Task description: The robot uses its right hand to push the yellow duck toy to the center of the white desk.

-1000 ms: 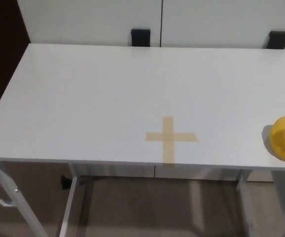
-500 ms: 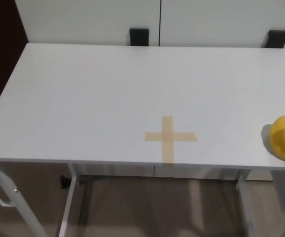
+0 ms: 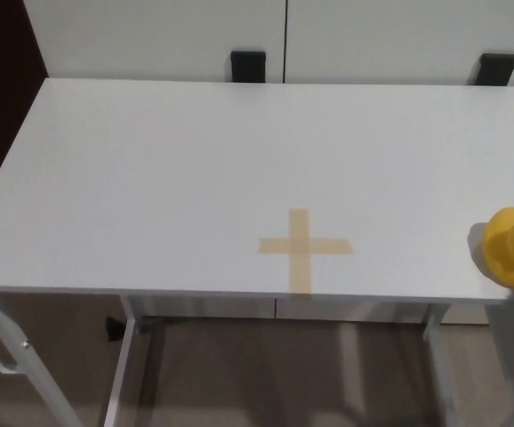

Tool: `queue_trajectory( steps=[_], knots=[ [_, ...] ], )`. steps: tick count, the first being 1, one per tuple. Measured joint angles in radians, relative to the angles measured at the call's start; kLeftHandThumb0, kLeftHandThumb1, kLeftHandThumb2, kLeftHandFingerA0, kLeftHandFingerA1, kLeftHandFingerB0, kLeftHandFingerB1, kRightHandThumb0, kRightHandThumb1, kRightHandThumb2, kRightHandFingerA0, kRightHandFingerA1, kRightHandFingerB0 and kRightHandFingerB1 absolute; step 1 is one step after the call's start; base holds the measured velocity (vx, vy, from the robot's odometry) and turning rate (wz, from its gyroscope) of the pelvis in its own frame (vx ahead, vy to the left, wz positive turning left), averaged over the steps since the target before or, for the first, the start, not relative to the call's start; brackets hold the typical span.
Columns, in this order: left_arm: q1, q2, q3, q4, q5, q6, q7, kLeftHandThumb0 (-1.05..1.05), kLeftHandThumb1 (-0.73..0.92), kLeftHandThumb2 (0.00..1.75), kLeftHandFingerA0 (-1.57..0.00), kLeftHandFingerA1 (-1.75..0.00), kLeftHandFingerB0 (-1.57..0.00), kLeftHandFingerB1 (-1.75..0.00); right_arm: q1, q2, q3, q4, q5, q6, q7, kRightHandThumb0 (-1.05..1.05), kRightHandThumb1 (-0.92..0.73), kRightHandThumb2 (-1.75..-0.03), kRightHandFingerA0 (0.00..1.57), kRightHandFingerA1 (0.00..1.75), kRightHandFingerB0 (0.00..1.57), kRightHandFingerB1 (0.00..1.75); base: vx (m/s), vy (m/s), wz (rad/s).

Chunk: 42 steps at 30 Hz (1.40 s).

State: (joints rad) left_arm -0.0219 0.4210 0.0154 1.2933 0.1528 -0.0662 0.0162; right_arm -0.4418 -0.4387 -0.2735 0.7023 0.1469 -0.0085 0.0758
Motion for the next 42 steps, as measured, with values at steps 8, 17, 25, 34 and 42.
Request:
queue_trajectory(
  steps=[8,17,25,34,42],
  knots=[
    [0.01,0.0,0.002,-0.002,-0.001,0.0,0.001,-0.1,0.58,0.89,-0.87,-0.85,-0.86,-0.9,0.017,0.051,0.035,0.011,-0.019,-0.04,0.016,-0.78,-0.92,-0.73,0.21,0.42,0.18,0.33,0.0,0.0,0.0],
    [0.026,-0.002,0.008,-0.011,-0.002,-0.004,0.02,-0.11,0.58,0.87,-0.87,-0.83,-0.89,-0.91,0.017,0.082,0.046,0.03,-0.034,-0.046,0.006,-0.84,-0.84,-0.83,0.3,0.46,0.21,0.38,0.0,0.0,0.0],
    [0.026,-0.01,0.009,-0.017,-0.003,-0.004,0.022,-0.1,0.56,0.92,-0.88,-0.85,-0.93,-0.94,0.011,0.124,0.082,0.087,-0.066,-0.059,-0.014,-0.76,-0.92,-0.76,0.37,0.42,0.27,0.35,0.0,0.0,0.0],
    [0.023,-0.019,0.012,-0.017,-0.003,-0.004,0.022,-0.1,0.58,0.87,-0.89,-0.82,-0.9,-0.89,0.003,0.15,0.109,0.11,-0.085,-0.086,-0.029,-0.8,-0.92,-0.75,0.41,0.41,0.3,0.36,0.0,0.0,0.0],
    [0.021,-0.022,0.004,-0.01,-0.001,-0.004,0.022,-0.09,0.56,0.87,-0.9,-0.84,-0.91,-0.91,-0.011,0.18,0.134,0.104,-0.092,-0.094,-0.028,-0.82,-0.92,-0.77,0.49,0.47,0.39,0.41,0.0,0.0,0.0]
  ],
)
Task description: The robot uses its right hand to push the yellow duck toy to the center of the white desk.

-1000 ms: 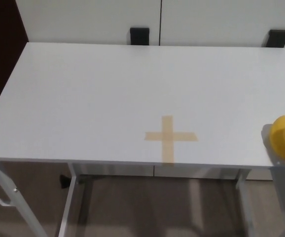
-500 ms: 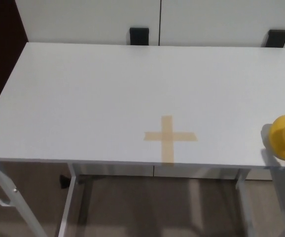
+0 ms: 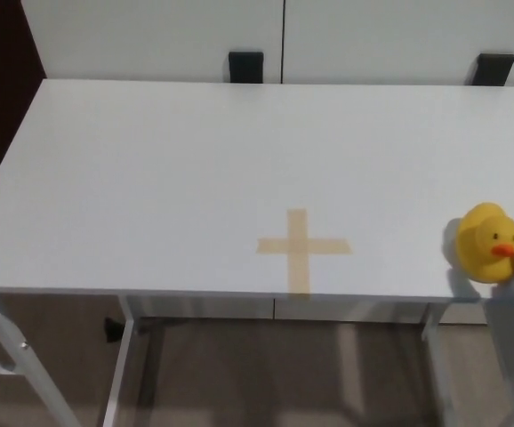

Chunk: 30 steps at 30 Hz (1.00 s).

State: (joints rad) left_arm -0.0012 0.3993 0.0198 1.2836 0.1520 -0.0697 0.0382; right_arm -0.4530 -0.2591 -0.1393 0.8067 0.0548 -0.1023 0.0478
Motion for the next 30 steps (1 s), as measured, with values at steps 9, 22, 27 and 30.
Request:
queue_trajectory(
  steps=[9,22,27,30],
  knots=[
    [-0.003,-0.002,-0.001,0.003,0.0,0.0,0.0,-0.1,0.56,0.92,-0.88,-0.84,-0.92,-0.92,-0.032,-0.009,0.055,0.001,-0.032,0.009,0.017,-0.83,-0.92,-0.73,0.54,0.47,0.43,0.4,0.0,0.0,0.0],
    [0.001,-0.002,-0.013,0.006,0.002,0.0,0.0,-0.1,0.57,0.88,-0.91,-0.83,-0.91,-0.9,-0.032,-0.018,0.126,-0.025,-0.072,0.009,0.035,-0.81,-0.75,-1.16,0.5,0.58,0.38,0.53,0.0,0.0,0.0],
    [-0.001,-0.002,-0.018,0.008,0.003,0.0,0.0,-0.08,0.55,0.93,-0.89,-0.82,-0.94,-0.92,-0.039,0.003,0.151,-0.037,-0.089,0.009,0.035,-0.86,-0.92,-0.8,0.56,0.52,0.4,0.41,0.0,0.0,0.0],
    [0.0,-0.002,-0.019,0.008,0.003,0.0,0.0,-0.1,0.56,0.87,-0.92,-0.86,-0.94,-0.91,-0.039,0.018,0.159,-0.048,-0.093,0.011,0.035,-0.78,-0.76,-1.16,0.51,0.6,0.37,0.53,0.0,0.0,0.0]
  ],
)
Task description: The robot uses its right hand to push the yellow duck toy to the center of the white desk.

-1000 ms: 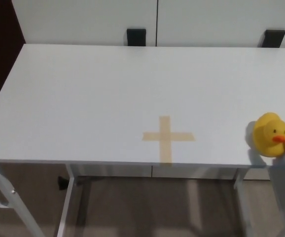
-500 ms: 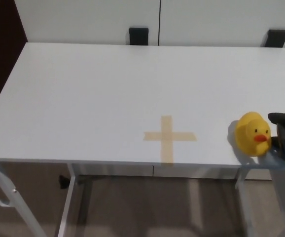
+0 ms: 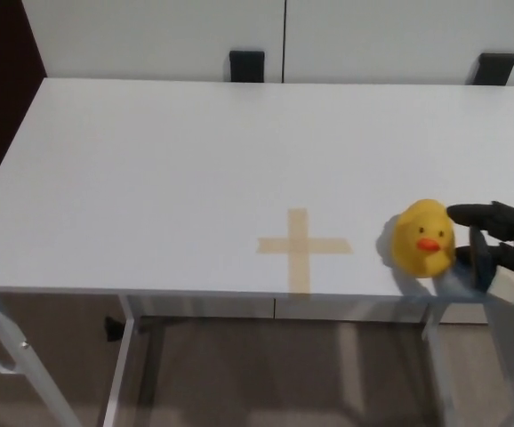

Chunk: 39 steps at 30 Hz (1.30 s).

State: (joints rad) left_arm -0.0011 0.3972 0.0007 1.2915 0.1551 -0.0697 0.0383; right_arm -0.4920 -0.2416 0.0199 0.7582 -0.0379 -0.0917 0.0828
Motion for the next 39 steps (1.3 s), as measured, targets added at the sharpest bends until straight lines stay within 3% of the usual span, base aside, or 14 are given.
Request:
queue_trajectory(
  steps=[2,3,7,8,10,11,12,13,35,39],
  knots=[
    [0.0,0.0,-0.001,0.0,0.0,0.0,0.0,-0.1,0.56,0.87,-0.92,-0.86,-0.94,-0.91,0.0,0.02,0.02,-0.018,-0.008,0.004,0.0,-0.78,-0.76,-1.16,0.51,0.6,0.37,0.53,0.0,0.0,0.0],
    [0.0,0.0,-0.002,0.001,0.0,0.0,0.0,-0.1,0.57,0.85,-0.92,-0.87,-0.92,-0.91,0.0,0.025,0.026,-0.023,-0.011,0.005,0.0,-0.84,-0.92,-0.74,0.55,0.51,0.44,0.41,0.0,0.0,0.0],
    [0.001,-0.001,-0.005,0.001,0.0,0.0,0.001,-0.08,0.54,0.9,-0.92,-0.88,-0.94,-0.92,0.0,0.057,0.055,-0.046,-0.023,0.014,0.0,-0.85,-0.92,-0.74,0.55,0.53,0.44,0.42,0.0,0.0,0.0],
    [0.001,-0.001,-0.005,0.001,0.0,0.0,0.001,-0.11,0.56,0.92,-0.93,-0.88,-0.94,-0.93,0.0,0.06,0.058,-0.049,-0.026,0.016,0.0,-0.91,-0.76,-0.96,0.52,0.59,0.38,0.49,0.0,0.0,0.0],
    [0.002,-0.001,-0.005,0.002,0.0,0.0,0.001,-0.11,0.56,0.92,-0.93,-0.88,-0.94,-0.93,-0.002,0.069,0.066,-0.053,-0.032,0.019,-0.001,-0.91,-0.76,-0.96,0.52,0.59,0.38,0.49,0.0,0.0,0.0],
    [0.002,-0.001,-0.005,0.001,0.0,0.0,0.001,-0.11,0.58,0.88,-0.96,-0.9,-0.94,-0.91,-0.004,0.073,0.07,-0.053,-0.035,0.021,-0.001,-0.79,-0.76,-1.17,0.49,0.62,0.36,0.55,0.0,0.0,0.0],
    [0.002,-0.001,-0.006,0.002,0.0,0.0,0.001,-0.11,0.58,0.88,-0.96,-0.9,-0.94,-0.91,-0.005,0.074,0.072,-0.053,-0.036,0.022,-0.001,-0.79,-0.76,-1.17,0.49,0.62,0.36,0.55,0.0,0.0,0.0],
    [0.002,-0.001,-0.006,0.002,0.0,0.0,0.001,-0.11,0.59,0.86,-0.94,-0.9,-0.92,-0.92,-0.008,0.075,0.075,-0.053,-0.039,0.025,-0.001,-0.85,-0.92,-0.77,0.53,0.54,0.4,0.43,0.0,0.0,0.0],
    [-0.002,-0.001,-0.021,0.005,0.005,0.0,0.001,-0.1,0.57,0.86,-0.93,-0.86,-0.93,-0.89,-0.056,0.083,0.122,-0.034,-0.085,0.038,0.021,-0.84,-0.92,-0.73,0.55,0.53,0.45,0.4,0.0,0.0,0.0],
    [-0.002,-0.001,-0.022,0.006,0.006,0.0,0.001,-0.09,0.56,0.93,-0.93,-0.89,-0.94,-0.95,-0.06,0.094,0.137,-0.042,-0.092,0.041,0.026,-0.86,-0.92,-0.75,0.52,0.53,0.43,0.42,0.0,0.0,0.0]
  ],
)
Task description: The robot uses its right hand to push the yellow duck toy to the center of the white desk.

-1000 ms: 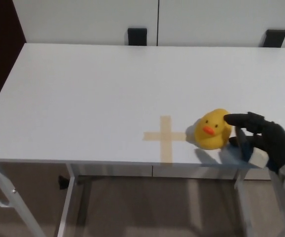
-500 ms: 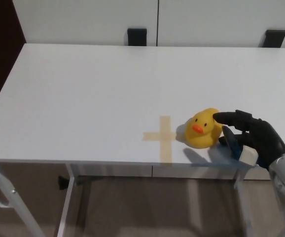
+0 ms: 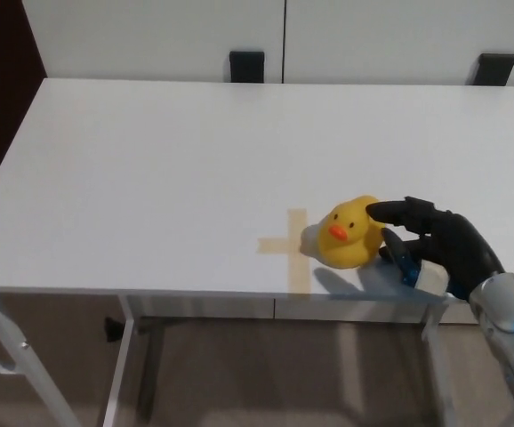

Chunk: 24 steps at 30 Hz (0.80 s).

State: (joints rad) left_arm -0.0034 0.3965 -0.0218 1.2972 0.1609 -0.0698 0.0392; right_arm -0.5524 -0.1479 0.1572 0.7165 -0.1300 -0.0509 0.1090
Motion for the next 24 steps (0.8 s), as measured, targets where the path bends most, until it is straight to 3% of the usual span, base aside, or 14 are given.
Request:
queue_trajectory(
  steps=[1,3,4,15,22,23,24],
  knots=[
    [-0.001,0.0,0.0,0.0,0.001,0.0,0.0,-0.1,0.51,1.03,-0.91,-0.9,-0.93,-0.94,-0.001,0.003,0.004,-0.002,-0.002,0.0,0.002,-0.83,-0.76,-1.16,0.47,0.6,0.39,0.54,0.0,0.0,0.0],
    [0.0,0.0,0.0,-0.004,0.001,0.0,0.0,-0.1,0.51,1.03,-0.91,-0.9,-0.93,-0.94,-0.003,0.017,0.02,-0.01,-0.007,0.001,0.007,-0.83,-0.76,-1.16,0.47,0.6,0.39,0.54,0.0,0.0,0.0],
    [0.0,0.0,0.0,-0.005,0.001,0.0,0.0,-0.1,0.58,0.85,-0.92,-0.88,-0.91,-0.91,-0.004,0.023,0.026,-0.012,-0.01,0.001,0.01,-0.85,-0.92,-0.74,0.52,0.57,0.47,0.47,0.0,0.0,0.0],
    [0.002,0.0,-0.003,-0.004,0.006,0.0,0.0,-0.1,0.56,0.91,-0.91,-0.85,-0.89,-0.9,-0.004,0.049,0.047,-0.027,-0.024,0.001,0.024,-0.85,-0.92,-0.75,0.49,0.57,0.43,0.45,0.0,0.0,0.0],
    [0.003,0.0,-0.004,-0.003,0.015,0.0,0.0,-0.11,0.56,0.86,-0.92,-0.87,-0.9,-0.9,-0.004,0.059,0.055,-0.036,-0.03,0.006,0.028,-0.86,-0.92,-0.74,0.49,0.58,0.42,0.44,0.0,0.0,0.0],
    [0.003,0.0,-0.004,-0.003,0.016,0.0,0.0,-0.09,0.58,0.88,-0.91,-0.86,-0.92,-0.9,-0.004,0.059,0.055,-0.037,-0.031,0.006,0.028,-0.79,-0.74,-1.15,0.46,0.64,0.39,0.55,0.0,0.0,0.0],
    [0.003,0.0,-0.004,-0.003,0.016,0.0,0.0,-0.09,0.58,0.88,-0.91,-0.86,-0.92,-0.9,-0.004,0.059,0.055,-0.037,-0.031,0.007,0.028,-0.79,-0.74,-1.15,0.46,0.64,0.39,0.55,0.0,0.0,0.0]
  ],
)
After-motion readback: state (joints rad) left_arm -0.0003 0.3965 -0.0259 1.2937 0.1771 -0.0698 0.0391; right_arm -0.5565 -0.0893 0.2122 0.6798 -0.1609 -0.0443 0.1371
